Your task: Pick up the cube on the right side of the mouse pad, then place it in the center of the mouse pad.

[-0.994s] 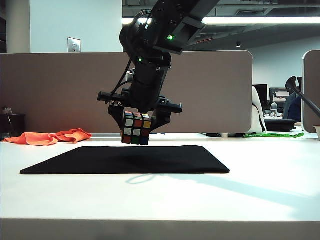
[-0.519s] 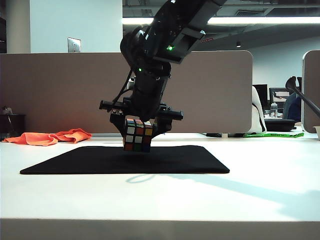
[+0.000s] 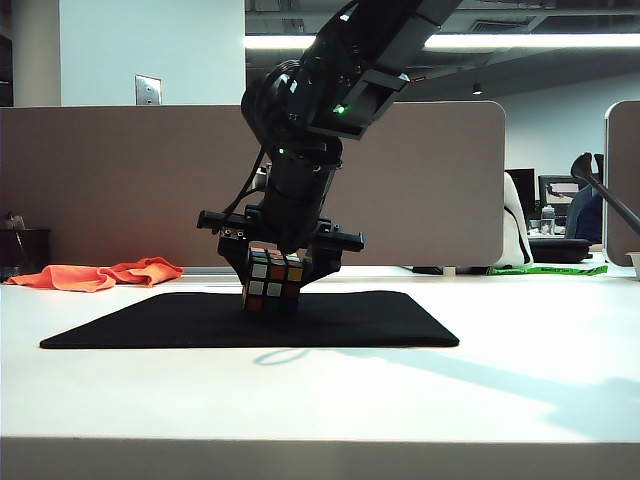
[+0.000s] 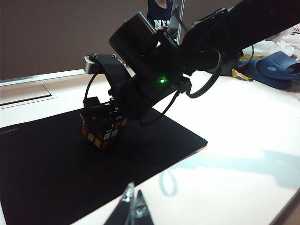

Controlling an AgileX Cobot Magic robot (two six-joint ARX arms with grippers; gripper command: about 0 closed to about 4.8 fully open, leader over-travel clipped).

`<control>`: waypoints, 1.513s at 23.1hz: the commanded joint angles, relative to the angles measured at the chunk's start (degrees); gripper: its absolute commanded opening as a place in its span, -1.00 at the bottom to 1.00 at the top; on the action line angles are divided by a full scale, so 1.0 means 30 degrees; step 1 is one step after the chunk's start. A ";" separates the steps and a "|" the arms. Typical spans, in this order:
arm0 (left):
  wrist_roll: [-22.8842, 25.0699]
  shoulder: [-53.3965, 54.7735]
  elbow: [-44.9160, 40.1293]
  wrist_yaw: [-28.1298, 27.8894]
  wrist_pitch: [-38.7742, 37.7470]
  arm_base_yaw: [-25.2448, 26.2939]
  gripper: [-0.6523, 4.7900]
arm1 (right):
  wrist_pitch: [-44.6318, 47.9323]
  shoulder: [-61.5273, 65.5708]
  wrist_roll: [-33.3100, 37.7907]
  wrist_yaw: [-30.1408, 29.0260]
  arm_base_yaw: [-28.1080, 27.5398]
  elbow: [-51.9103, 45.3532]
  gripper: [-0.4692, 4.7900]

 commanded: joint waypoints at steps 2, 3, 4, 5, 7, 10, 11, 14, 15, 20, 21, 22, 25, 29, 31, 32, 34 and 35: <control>-0.0007 0.0015 0.0073 0.0087 0.0233 -0.0015 -0.78 | 0.0816 -0.0117 0.0058 -0.0022 -0.0080 0.0066 0.34; -0.0007 0.0015 0.0073 0.0087 0.0233 -0.0015 -0.78 | 0.0801 -0.0109 0.0066 -0.0029 -0.0131 0.0066 0.34; -0.0007 0.0015 0.0073 0.0087 0.0233 -0.0015 -0.78 | 0.0801 -0.0029 0.0058 -0.0044 -0.0138 0.0066 0.34; -0.0007 0.0015 0.0073 0.0087 0.0233 -0.0015 -0.78 | 0.0736 -0.0029 0.0058 -0.0044 -0.0175 0.0066 0.34; -0.0007 0.0015 0.0073 0.0087 0.0233 -0.0015 -0.78 | 0.0656 0.0007 0.0051 -0.0044 -0.0226 0.0066 0.34; -0.0007 0.0015 0.0073 0.0087 0.0233 -0.0015 -0.78 | 0.0663 0.0080 0.0044 -0.0095 -0.0233 0.0066 0.39; -0.0007 0.0015 0.0073 0.0087 0.0233 -0.0015 -0.78 | 0.0663 0.0080 0.0044 -0.0095 -0.0233 0.0066 0.42; -0.0007 0.0015 0.0073 0.0087 0.0233 -0.0015 -0.78 | 0.0656 0.0087 0.0044 -0.0102 -0.0240 0.0066 0.43; -0.0007 0.0015 0.0073 0.0087 0.0233 -0.0015 -0.78 | 0.0656 0.0087 0.0044 -0.0102 -0.0240 0.0066 0.43; -0.0007 0.0015 0.0073 0.0087 0.0233 -0.0015 -0.78 | 0.0663 0.0080 0.0051 -0.0568 -0.0240 0.0066 0.43; -0.0007 0.0015 0.0073 0.0080 0.0233 -0.0015 -0.78 | 0.0663 0.0080 0.0051 -0.0605 -0.0240 0.0066 0.43; -0.0007 0.0015 0.0073 0.0087 0.0233 -0.0015 -0.78 | 0.0663 0.0080 0.0051 -0.0648 -0.0233 0.0066 0.48; -0.0007 0.0015 0.0073 0.0087 0.0233 -0.0015 -0.78 | 0.0663 0.0080 0.0051 -0.0947 -0.0233 0.0066 0.62; -0.0007 0.0015 0.0073 0.0080 0.0233 -0.0015 -0.78 | 0.0707 0.0058 0.0044 -0.0940 -0.0240 0.0066 0.62; -0.0007 0.0015 0.0073 0.0087 0.0233 -0.0015 -0.78 | 0.0976 -0.0080 -0.0015 -0.0918 -0.0277 0.0066 0.62; -0.0007 0.0015 0.0073 0.0087 0.0233 -0.0015 -0.78 | 0.1173 -0.0160 -0.0015 -0.0933 -0.0284 0.0066 0.62; -0.0007 0.0015 0.0073 0.0087 0.0226 -0.0015 -0.78 | 0.1413 -0.0452 -0.0029 -0.0882 -0.0408 0.0073 0.62; -0.0007 0.0015 0.0073 0.0087 0.0233 -0.0015 -0.78 | 0.1406 -0.0685 -0.0087 -0.0882 -0.0554 0.0073 0.62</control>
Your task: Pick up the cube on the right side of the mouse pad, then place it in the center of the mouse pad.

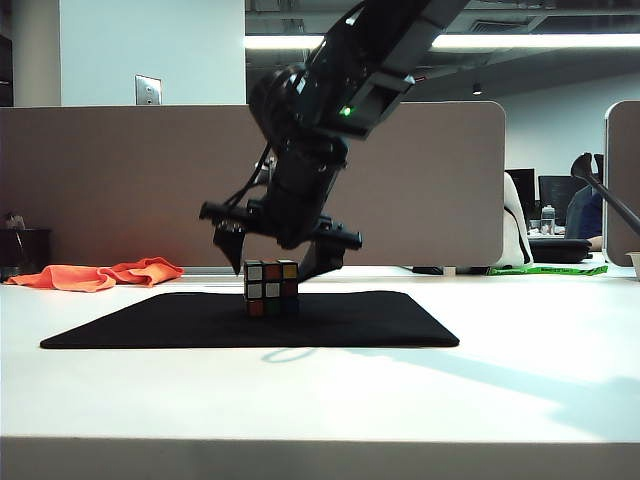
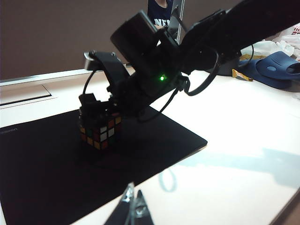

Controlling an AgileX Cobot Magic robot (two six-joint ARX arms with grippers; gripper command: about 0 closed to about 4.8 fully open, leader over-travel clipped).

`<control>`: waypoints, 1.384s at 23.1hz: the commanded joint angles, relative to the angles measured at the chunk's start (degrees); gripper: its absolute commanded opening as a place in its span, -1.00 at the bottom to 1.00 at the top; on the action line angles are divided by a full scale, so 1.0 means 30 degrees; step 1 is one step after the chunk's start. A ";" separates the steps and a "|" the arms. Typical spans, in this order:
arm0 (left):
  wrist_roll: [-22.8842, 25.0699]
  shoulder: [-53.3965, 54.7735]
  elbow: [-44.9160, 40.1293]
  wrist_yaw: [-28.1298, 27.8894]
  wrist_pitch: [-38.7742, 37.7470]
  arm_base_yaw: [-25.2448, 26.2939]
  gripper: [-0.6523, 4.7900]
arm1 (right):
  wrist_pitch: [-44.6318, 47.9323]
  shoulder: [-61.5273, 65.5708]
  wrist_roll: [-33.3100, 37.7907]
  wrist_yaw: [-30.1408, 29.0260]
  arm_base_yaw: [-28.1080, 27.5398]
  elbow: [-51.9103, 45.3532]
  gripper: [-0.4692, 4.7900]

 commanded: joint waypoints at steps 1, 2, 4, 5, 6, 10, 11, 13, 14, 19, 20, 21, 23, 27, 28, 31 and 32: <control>-0.0007 0.0022 0.0073 0.0080 0.0233 -0.0015 -0.78 | 0.0590 -0.0831 -0.0073 0.0051 -0.0270 0.0080 0.62; -0.0007 0.0022 0.0073 0.0080 0.0233 -0.0015 -0.78 | 0.0590 -0.1056 -0.0080 0.0051 -0.0393 0.0080 0.62; -0.0007 0.0022 0.0073 0.0080 0.0233 -0.0015 -0.78 | 0.0583 -0.1603 -0.0189 0.0087 -0.0685 0.0080 0.61; -0.0066 0.0022 0.0073 0.0080 0.0248 -0.0015 -0.78 | 0.0612 -0.1909 -0.0605 0.0051 -0.0903 0.0080 0.61; -0.0146 0.0022 0.0073 0.0044 0.0240 -0.0015 -0.78 | 0.0648 -0.2251 -0.1464 0.0044 -0.1100 0.0080 0.50; -0.0146 0.0022 0.0073 -0.0437 0.0240 -0.0007 -0.78 | 0.0452 -0.3934 -0.3912 -0.0007 -0.2047 0.0080 -0.85; -0.0146 0.0022 0.0080 -0.0437 0.0248 -0.0007 -0.78 | 0.0240 -0.4393 -0.4284 0.0000 -0.2222 0.0073 -0.85; -0.0146 0.0022 0.0080 -0.0437 0.0248 -0.0007 -0.78 | -0.0240 -0.4998 -0.5020 0.0007 -0.2463 0.0073 -0.85; -0.0146 0.0022 0.0080 -0.0444 0.0248 -0.0007 -0.78 | -0.0947 -0.5574 -0.5617 0.0328 -0.2696 0.0073 -0.85; -0.1355 0.0022 0.0080 -0.2951 0.0233 -0.0007 -0.78 | -0.3002 -0.7242 -0.6266 0.0233 -0.3716 -0.0102 -0.84; -0.1348 0.0015 0.0080 -0.3082 0.0240 -0.0007 -0.78 | -0.2973 -0.7825 -0.6674 -0.0029 -0.3978 -0.0452 -0.84; -0.1348 0.0015 0.0080 -0.3082 0.0240 -0.0007 -0.78 | -0.2732 -0.8225 -0.6951 -0.0080 -0.4109 -0.0823 -0.84; -0.1341 0.0015 0.0080 -0.3089 0.0240 -0.0007 -0.78 | -0.2004 -0.9391 -0.7533 -0.0087 -0.4466 -0.2091 -0.84; -0.1362 0.0015 0.0080 -0.3905 0.0240 -0.0007 -0.78 | 0.0051 -1.2422 -0.7570 -0.0109 -0.5333 -0.6215 -0.84; -0.1749 0.0015 0.0080 -0.3942 0.0255 -0.0007 -0.78 | 0.1086 -1.3814 -0.7570 -0.0204 -0.5639 -0.8225 -0.84; -0.2652 0.0015 0.0080 -0.4969 0.0248 -0.0007 -0.78 | 0.3395 -1.7216 -0.7577 -0.1479 -0.6404 -1.3107 -0.84; -0.2652 0.0015 0.0080 -0.5297 0.0248 -0.0007 -0.78 | 0.3767 -1.7872 -0.7577 -0.1719 -0.6630 -1.3996 -0.84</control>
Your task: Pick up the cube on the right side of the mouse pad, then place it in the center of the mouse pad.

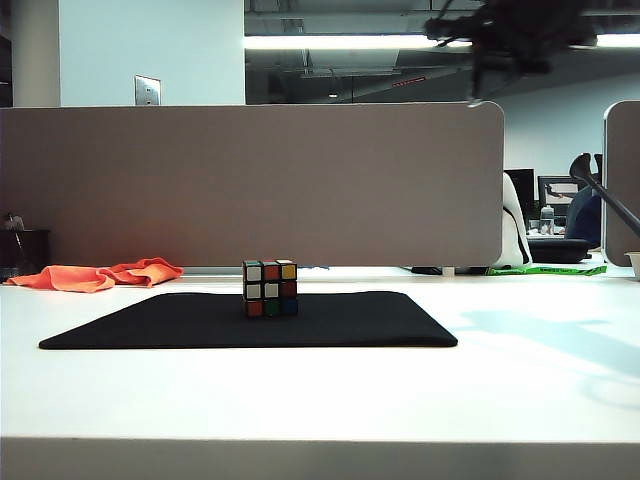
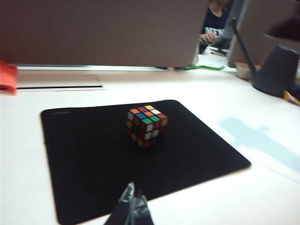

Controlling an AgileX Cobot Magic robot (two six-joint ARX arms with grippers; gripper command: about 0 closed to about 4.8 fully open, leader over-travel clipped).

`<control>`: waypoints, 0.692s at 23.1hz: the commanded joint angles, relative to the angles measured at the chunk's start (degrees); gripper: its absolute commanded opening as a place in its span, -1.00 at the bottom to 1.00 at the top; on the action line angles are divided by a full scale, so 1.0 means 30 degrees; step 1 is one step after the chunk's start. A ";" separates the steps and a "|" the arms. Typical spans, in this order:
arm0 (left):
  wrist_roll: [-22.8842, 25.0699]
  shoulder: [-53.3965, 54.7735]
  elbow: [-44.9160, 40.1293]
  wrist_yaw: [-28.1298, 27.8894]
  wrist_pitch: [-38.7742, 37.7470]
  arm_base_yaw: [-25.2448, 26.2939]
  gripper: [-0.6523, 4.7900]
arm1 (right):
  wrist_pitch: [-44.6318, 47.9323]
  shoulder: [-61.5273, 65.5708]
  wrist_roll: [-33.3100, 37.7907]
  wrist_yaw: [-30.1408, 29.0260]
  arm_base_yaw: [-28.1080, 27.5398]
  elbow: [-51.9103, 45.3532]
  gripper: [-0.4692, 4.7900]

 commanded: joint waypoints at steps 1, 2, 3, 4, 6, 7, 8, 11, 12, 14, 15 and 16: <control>-0.0379 0.0007 0.0080 -0.1406 0.0248 -0.0007 -0.78 | 0.2324 -0.2339 -0.0095 -0.1180 -0.0765 -0.3053 -0.84; -0.0379 0.0007 0.0080 -0.2033 0.0248 -0.0007 -0.78 | 0.3351 -0.3803 -0.0138 -0.1610 -0.1246 -0.4976 -0.84; -0.0379 0.0007 0.0080 -0.2098 0.0248 -0.0007 -0.78 | 0.3854 -0.4430 -0.0146 -0.1763 -0.1501 -0.5799 -0.84; -0.0379 0.0000 0.0080 -0.2055 0.0255 -0.0007 -0.78 | 0.4444 -0.5253 -0.0138 -0.1807 -0.1851 -0.6805 -0.84; -0.0379 0.0000 0.0080 -0.1996 0.0248 -0.0007 -0.78 | 0.5697 -0.7395 -0.0131 -0.2280 -0.3155 -0.9209 -0.84; -0.0386 0.0000 0.0080 -0.1843 0.0255 -0.0007 -0.78 | 0.5989 -0.8459 -0.0131 -0.3490 -0.3985 -1.0214 -0.84; -0.0386 0.0000 0.0080 -0.1501 0.0262 -0.0007 -0.78 | 0.6142 -0.9413 -0.0131 -0.5136 -0.4896 -1.1023 -0.84; -0.0386 0.0007 0.0080 -0.1501 0.0233 -0.0007 -0.78 | 0.6105 -1.1446 -0.0095 -0.6521 -0.6900 -1.2335 -0.84; -0.0386 0.0000 0.0080 -0.1501 0.0233 -0.0007 -0.78 | 0.6069 -1.2080 0.0066 -0.6528 -0.7351 -1.2633 -0.84; -0.0386 0.0000 0.0080 -0.1501 0.0226 -0.0007 -0.78 | 0.5523 -1.4171 0.0168 -0.6506 -0.8131 -1.3318 -0.84; -0.0379 0.0007 0.0080 -0.1508 0.0226 -0.0007 -0.78 | 0.5209 -1.4753 0.0160 -0.6499 -0.8167 -1.3420 -0.84; -0.0379 0.0007 0.0073 -0.1515 0.0226 -0.0007 -0.78 | 0.4852 -1.5314 0.0160 -0.6441 -0.8160 -1.3500 -0.84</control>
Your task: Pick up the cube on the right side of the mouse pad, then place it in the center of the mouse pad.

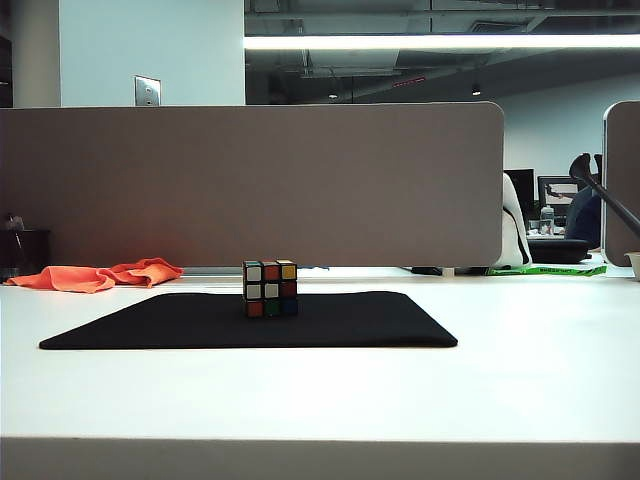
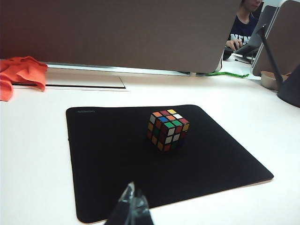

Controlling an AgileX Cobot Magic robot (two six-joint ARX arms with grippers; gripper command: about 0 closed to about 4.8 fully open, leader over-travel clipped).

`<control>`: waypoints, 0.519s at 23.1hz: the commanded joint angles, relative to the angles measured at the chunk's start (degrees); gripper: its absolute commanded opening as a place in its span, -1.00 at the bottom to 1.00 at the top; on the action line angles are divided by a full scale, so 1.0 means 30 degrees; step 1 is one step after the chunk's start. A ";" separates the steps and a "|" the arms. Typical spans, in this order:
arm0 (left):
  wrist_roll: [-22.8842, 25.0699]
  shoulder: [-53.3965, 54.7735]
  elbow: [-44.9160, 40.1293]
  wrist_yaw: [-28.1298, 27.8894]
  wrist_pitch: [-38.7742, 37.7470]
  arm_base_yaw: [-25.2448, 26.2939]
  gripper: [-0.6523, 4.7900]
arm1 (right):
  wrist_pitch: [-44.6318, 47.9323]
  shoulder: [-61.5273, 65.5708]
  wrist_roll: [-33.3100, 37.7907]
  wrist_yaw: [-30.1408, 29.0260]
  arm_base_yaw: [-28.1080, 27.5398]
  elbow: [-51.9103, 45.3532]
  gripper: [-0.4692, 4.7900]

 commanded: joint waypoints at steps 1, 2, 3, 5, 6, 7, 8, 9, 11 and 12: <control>-0.0044 0.0007 0.0073 0.0044 0.0233 -0.0007 -0.78 | -0.0947 -0.1501 0.0029 -0.0029 0.0022 -0.0124 -0.85; -0.0051 0.0007 0.0073 0.0015 0.0233 -0.0007 -0.78 | -0.1304 -0.1880 0.0029 0.0007 0.0044 -0.0131 -0.85; -0.0051 0.0007 0.0073 0.0015 0.0219 -0.0007 -0.78 | -0.1690 -0.2302 0.0029 0.0262 0.0087 -0.0131 -0.84; -0.0051 0.0007 0.0080 0.0022 0.0197 -0.0007 -0.78 | -0.2550 -0.3279 0.0029 0.1887 0.0219 -0.0168 -0.85; -0.0051 0.0007 0.0080 0.0015 0.0197 -0.0007 -0.78 | -0.2616 -0.3759 0.0022 0.2688 0.0226 -0.0386 -0.84; -0.0051 0.0007 0.0073 0.0022 0.0189 -0.0007 -0.78 | -0.2586 -0.4109 0.0022 0.2827 0.0226 -0.0590 -0.84; -0.0051 0.0007 0.0080 0.0015 0.0182 -0.0007 -0.78 | -0.2565 -0.4379 0.0029 0.2820 0.0226 -0.0780 -0.85; -0.0051 0.0007 0.0080 0.0015 0.0182 -0.0007 -0.78 | -0.2565 -0.4648 0.0029 0.2827 0.0226 -0.1005 -0.84; -0.0051 0.0007 0.0080 0.0015 0.0117 -0.0007 -0.78 | -0.2594 -0.5661 0.0022 0.2834 0.0226 -0.1989 -0.85; -0.0051 0.0007 0.0080 0.0015 0.0095 -0.0007 -0.78 | -0.2594 -0.5967 0.0015 0.2834 0.0226 -0.2302 -0.85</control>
